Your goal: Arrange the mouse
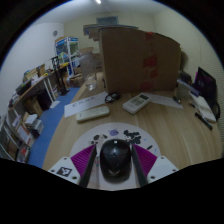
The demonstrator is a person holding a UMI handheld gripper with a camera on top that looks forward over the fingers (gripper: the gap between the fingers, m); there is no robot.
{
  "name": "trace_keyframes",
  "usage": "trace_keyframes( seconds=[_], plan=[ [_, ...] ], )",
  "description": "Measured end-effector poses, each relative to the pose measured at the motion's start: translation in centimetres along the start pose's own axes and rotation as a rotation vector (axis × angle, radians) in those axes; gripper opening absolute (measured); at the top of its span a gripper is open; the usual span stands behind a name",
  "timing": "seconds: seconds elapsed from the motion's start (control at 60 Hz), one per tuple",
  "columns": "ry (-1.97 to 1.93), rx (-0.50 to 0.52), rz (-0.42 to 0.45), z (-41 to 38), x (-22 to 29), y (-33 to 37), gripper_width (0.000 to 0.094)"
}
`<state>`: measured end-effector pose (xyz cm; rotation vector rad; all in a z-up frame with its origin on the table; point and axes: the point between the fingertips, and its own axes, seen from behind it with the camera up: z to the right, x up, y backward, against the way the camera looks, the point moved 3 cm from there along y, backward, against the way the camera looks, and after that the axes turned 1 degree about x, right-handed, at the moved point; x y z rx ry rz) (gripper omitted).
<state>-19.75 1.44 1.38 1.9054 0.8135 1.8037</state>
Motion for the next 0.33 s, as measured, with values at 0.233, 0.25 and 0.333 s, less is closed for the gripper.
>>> trace_keyframes(
  seconds=[0.233,0.25,0.333],
  plan=[
    [-0.060,0.071,0.041,0.6,2.0,9.2,0.0809],
    [-0.062,0.071,0.043,0.8,2.0,10.0,0.0810],
    [-0.067,0.061,0.046,2.7,1.6,13.8,0.0810]
  ],
)
